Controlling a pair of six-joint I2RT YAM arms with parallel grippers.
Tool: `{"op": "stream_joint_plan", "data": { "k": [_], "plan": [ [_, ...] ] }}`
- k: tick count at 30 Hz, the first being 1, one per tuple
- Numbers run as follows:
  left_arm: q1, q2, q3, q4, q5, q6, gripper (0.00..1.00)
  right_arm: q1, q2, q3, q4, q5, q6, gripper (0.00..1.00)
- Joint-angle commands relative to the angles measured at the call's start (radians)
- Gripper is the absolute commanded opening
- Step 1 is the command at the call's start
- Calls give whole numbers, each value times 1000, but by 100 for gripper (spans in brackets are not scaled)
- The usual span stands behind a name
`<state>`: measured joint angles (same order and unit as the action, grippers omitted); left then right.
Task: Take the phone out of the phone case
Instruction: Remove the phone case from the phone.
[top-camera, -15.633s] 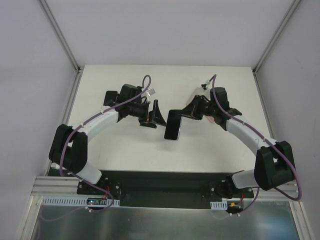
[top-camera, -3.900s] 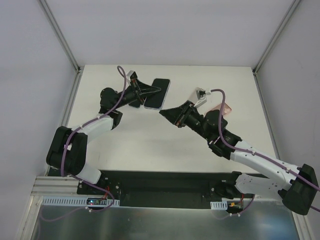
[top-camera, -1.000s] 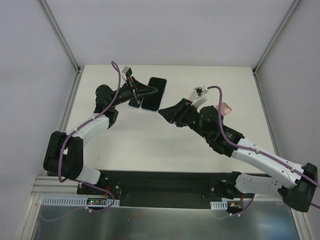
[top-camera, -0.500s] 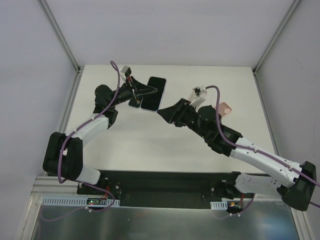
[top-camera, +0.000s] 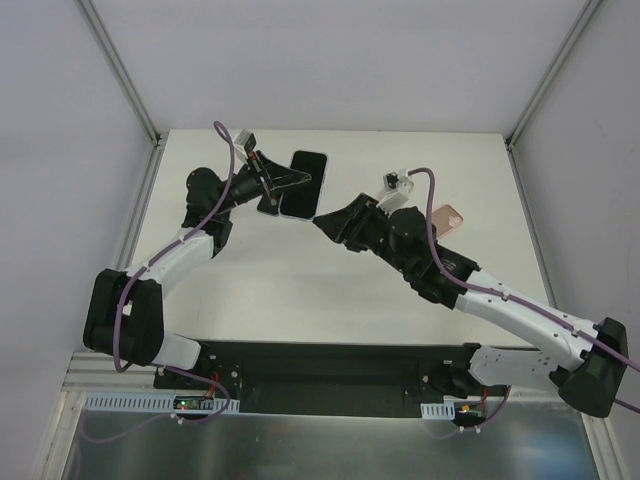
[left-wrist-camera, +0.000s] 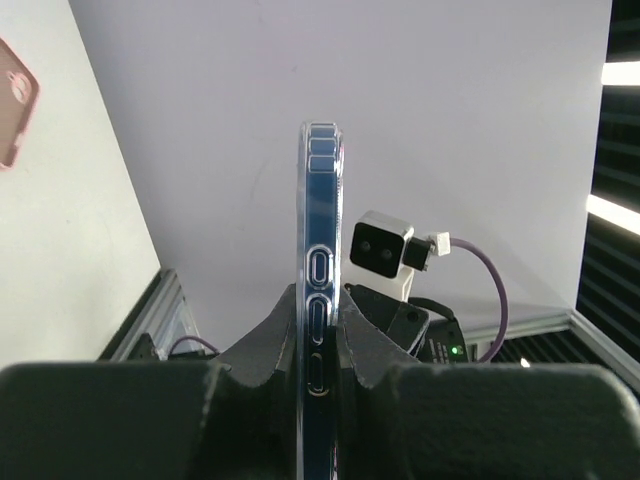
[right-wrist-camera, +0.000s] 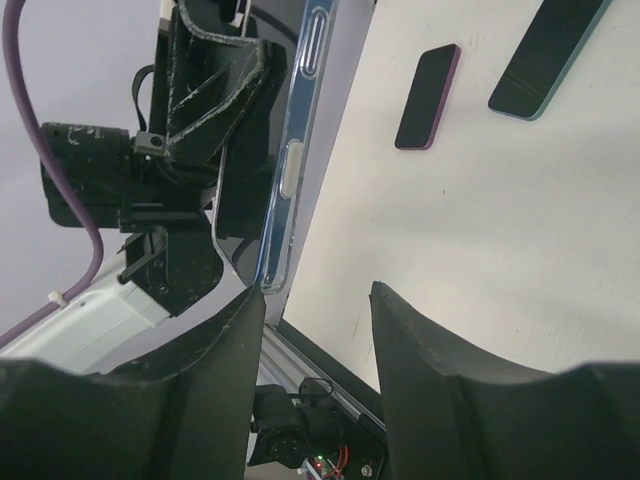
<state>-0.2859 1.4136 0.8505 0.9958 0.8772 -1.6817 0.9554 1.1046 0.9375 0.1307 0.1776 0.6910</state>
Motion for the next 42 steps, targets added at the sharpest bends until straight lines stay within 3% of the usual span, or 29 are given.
{"op": "stream_joint_plan", "data": {
  "k": [1,24,31,42],
  "plan": [
    [-6,-116,64,23,23,10,0,-55,84,78,-114,88,41,48],
    [-6,-171,62,14,39,11,0,-104,324,192,-135,-3,104,47],
    [-6,-150,44,61,45,-33,0,-119,304,101,246,-168,50,52],
    [-9,-134,10,116,59,-75,0,-135,388,138,375,-274,71,54]
  ]
}}
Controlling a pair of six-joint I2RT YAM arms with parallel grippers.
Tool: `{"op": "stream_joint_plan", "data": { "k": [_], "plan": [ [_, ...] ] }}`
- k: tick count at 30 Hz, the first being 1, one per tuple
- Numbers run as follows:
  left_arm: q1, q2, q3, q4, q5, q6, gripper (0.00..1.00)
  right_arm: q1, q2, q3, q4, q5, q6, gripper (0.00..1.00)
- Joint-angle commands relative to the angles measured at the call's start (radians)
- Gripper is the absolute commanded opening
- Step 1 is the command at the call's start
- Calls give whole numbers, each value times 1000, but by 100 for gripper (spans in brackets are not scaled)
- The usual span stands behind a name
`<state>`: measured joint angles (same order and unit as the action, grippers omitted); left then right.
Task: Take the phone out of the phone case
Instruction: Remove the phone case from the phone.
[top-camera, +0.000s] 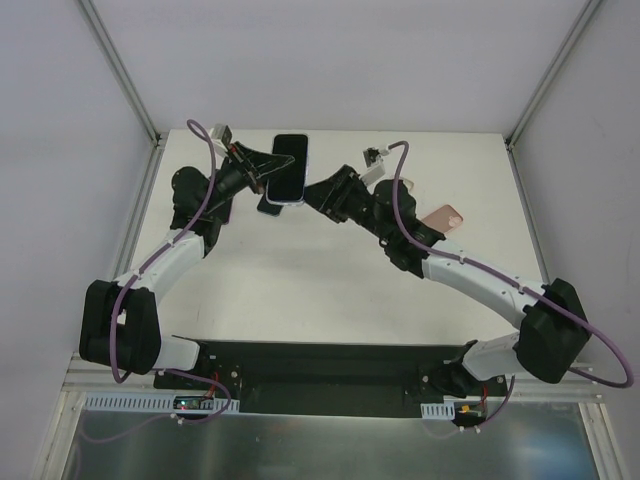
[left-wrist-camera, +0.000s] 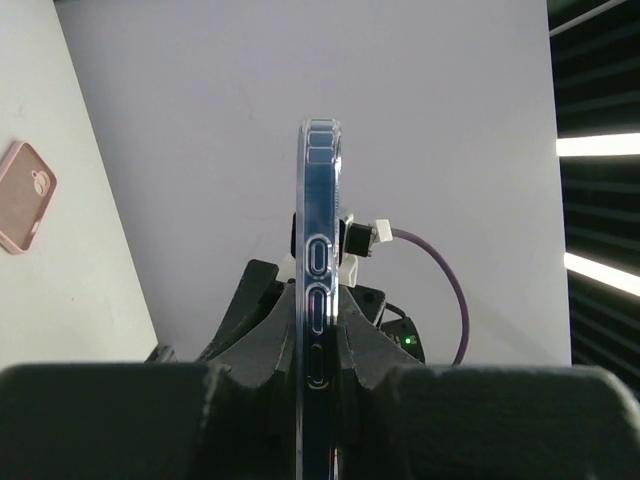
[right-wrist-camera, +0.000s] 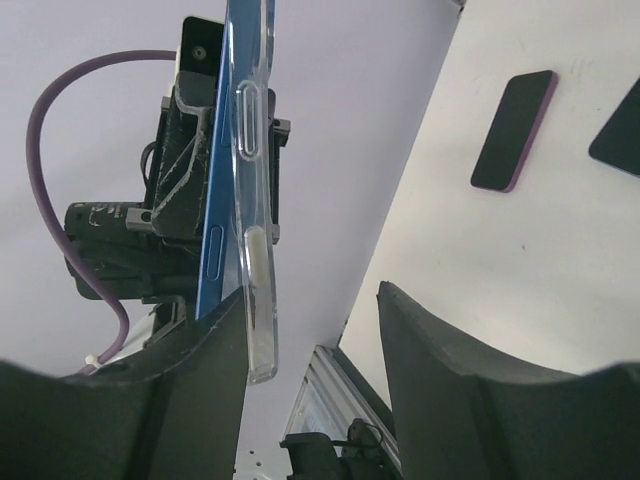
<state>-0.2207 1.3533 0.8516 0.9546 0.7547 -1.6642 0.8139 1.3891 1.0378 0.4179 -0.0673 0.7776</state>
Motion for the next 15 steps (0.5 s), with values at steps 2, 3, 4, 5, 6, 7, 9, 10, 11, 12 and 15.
{"op": "stream_joint_plan", "data": {
  "k": [2,3,4,5,6,7,9,10,11,12,15],
  "plan": [
    [-74,-71,-8,157,179,-91,0,-4,137,62,128,-63,0,54],
    [-75,-71,-17,161,181,-89,0,-7,171,76,166,-95,8,54],
    [-75,-69,-31,162,181,-88,0,-16,191,88,182,-115,23,54],
    [-77,-69,-39,165,179,-88,0,-19,209,120,193,-133,29,53],
    [-77,-68,-45,168,181,-86,0,-30,246,136,214,-170,34,53],
    [-78,-68,-55,168,181,-83,0,-35,261,149,223,-184,44,52],
    [-78,-66,-69,170,181,-78,0,-53,300,182,240,-224,54,46],
    [-78,-65,-72,168,184,-74,0,-58,310,192,243,-236,57,44],
    [-80,-62,-75,168,187,-71,0,-65,314,195,246,-242,64,38],
    [-80,-59,-80,168,192,-69,0,-76,315,194,260,-259,65,35],
    [-82,-40,-98,176,199,-62,0,-96,289,170,269,-278,57,12]
  ]
}}
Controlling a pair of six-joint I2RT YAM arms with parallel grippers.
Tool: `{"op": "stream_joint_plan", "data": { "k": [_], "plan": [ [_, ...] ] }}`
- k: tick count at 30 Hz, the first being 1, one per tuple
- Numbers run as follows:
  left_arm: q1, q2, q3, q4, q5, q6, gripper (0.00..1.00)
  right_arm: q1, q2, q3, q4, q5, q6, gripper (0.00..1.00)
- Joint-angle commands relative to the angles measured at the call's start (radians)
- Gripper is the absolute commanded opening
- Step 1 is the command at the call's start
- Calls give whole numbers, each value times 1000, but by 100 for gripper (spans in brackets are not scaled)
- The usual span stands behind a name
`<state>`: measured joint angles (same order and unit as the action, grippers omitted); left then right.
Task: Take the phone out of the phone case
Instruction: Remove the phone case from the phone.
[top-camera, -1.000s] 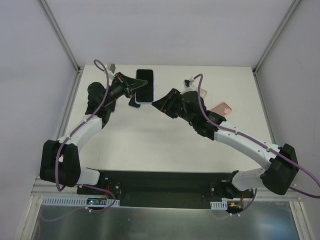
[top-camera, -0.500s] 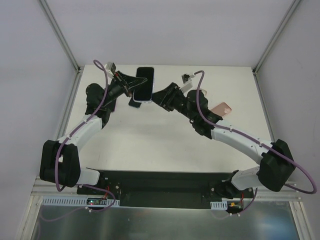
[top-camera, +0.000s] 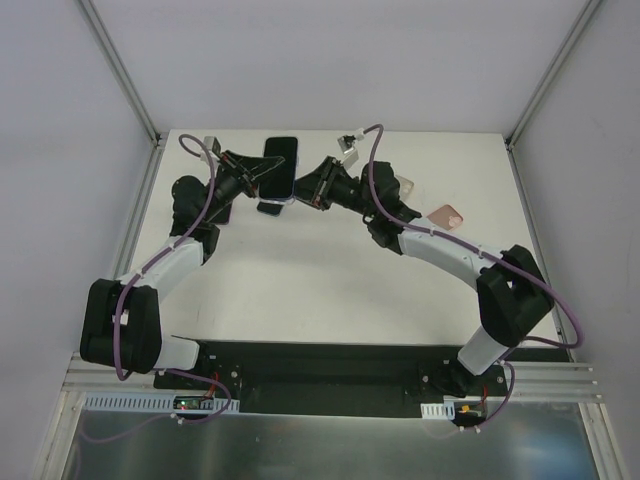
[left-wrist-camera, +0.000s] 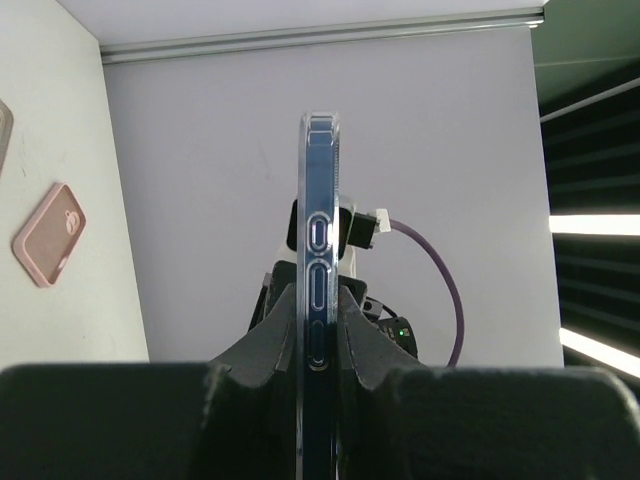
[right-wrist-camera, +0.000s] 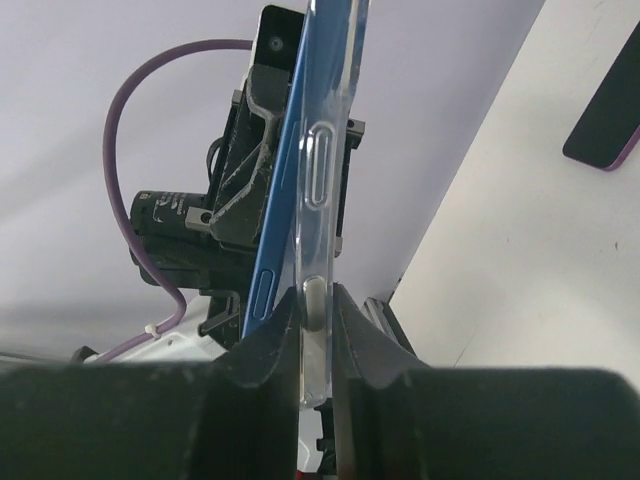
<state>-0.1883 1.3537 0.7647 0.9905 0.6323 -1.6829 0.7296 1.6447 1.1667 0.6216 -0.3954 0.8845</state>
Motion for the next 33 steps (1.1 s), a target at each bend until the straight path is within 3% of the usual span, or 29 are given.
{"op": "stream_joint_plan", "data": {
  "k": [1,2,6,7,10,11,14,16,21,25,26,29,33],
  "plan": [
    [-114,-28,-13,143,322,-40,0,-15,21,30,66,50,-53,8],
    [-115,-21,-18,154,325,-40,0,-21,-3,16,63,50,-55,2],
    [-122,13,-19,163,357,-20,0,-62,-97,-62,-60,102,-94,1],
    [-120,15,-16,162,365,-11,20,-68,-121,-108,-94,121,-104,1],
    [-115,6,19,85,409,56,60,-90,-226,-166,-225,196,-162,2],
    [-115,2,36,50,423,86,80,-91,-276,-179,-276,216,-188,2],
    [-115,-28,68,-146,434,230,99,-93,-351,-179,-494,300,-288,1],
    [-115,-45,74,-273,423,323,99,-95,-384,-191,-581,348,-326,2],
    [-114,-30,62,-346,408,368,99,-85,-430,-191,-810,481,-418,1],
    [-129,-31,62,-517,334,519,99,-70,-411,-153,-970,544,-466,2],
    [-135,-25,74,-638,317,560,99,-65,-383,-138,-1038,547,-476,1],
    [-172,-1,114,-792,222,682,99,-35,-297,-59,-1155,572,-512,1],
    [-209,50,108,-816,175,718,99,-3,-186,-13,-1163,512,-532,1]
  ]
}}
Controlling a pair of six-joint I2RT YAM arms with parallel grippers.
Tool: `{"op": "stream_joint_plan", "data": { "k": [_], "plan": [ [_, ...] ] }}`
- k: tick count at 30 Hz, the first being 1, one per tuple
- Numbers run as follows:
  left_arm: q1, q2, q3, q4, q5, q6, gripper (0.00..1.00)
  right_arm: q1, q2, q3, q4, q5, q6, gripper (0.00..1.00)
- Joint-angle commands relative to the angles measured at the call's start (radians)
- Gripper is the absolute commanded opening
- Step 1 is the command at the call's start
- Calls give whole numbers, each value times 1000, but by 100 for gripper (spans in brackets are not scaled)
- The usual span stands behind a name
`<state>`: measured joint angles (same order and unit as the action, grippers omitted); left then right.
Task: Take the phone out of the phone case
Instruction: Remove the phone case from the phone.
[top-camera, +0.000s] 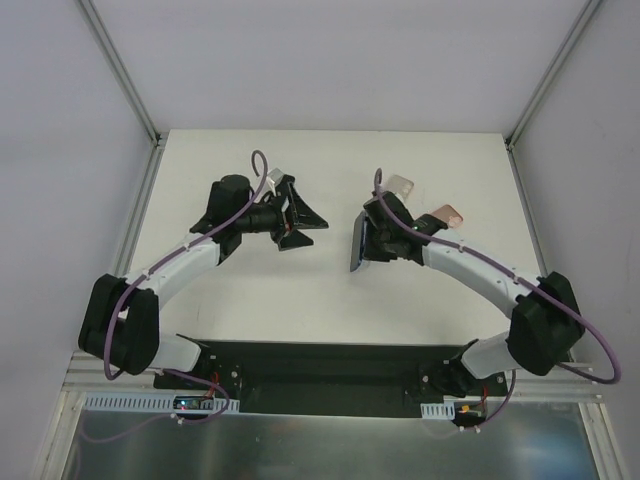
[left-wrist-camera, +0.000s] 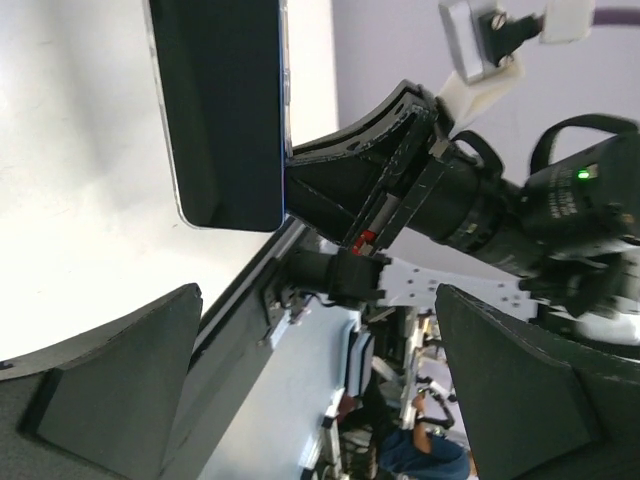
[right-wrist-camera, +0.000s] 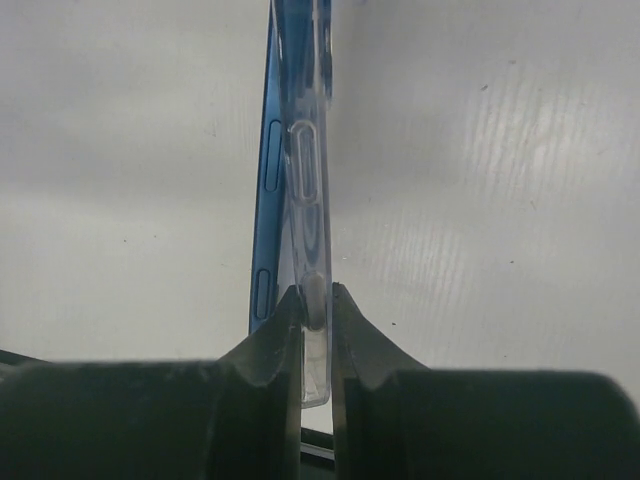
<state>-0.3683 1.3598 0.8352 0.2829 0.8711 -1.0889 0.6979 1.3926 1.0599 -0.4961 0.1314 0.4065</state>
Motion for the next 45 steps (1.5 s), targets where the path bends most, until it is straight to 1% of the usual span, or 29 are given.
{"op": "stream_joint_plan", "data": {
  "k": [1,7,11,12,14,16,20,23,27,28,29,30,36,39,41,45],
  "plan": [
    [-31,54,36,-110,-60,124,99,32,89,100,-42,-25,-52,1],
    [-31,99,8,-110,-66,138,99,72,310,207,-87,-53,-81,1],
    [-31,108,-2,-110,-69,149,99,92,373,229,-81,-58,-80,2],
    [-31,114,-5,-110,-72,150,99,92,381,226,-76,-53,-78,4],
    [-31,119,-5,-110,-70,155,99,94,401,219,-62,-50,-75,11],
    [-31,128,-7,-110,-70,161,99,92,414,209,-47,-39,-67,15],
    [-31,134,-21,-105,-75,173,99,94,440,192,17,-50,-57,15],
    [-27,139,-37,-100,-76,172,99,94,476,198,65,-90,-51,15],
    [-14,144,-68,-85,-76,165,97,106,525,239,76,-108,-38,15],
    [-5,148,-74,-79,-80,165,97,110,540,251,56,-102,-43,11],
    [2,153,-88,-74,-78,165,96,121,545,273,47,-81,-44,4],
    [5,171,-94,-68,-77,165,95,124,548,278,38,-75,-47,1],
    [6,278,-108,-1,-86,158,89,130,471,226,33,-35,-32,1],
    [6,298,-108,9,-118,147,86,137,413,207,-10,14,-35,1],
    [6,308,-91,-32,-145,152,80,143,373,203,-48,59,-41,1],
    [-1,347,-24,-140,-175,185,67,153,349,210,-81,77,-48,1]
  ]
}}
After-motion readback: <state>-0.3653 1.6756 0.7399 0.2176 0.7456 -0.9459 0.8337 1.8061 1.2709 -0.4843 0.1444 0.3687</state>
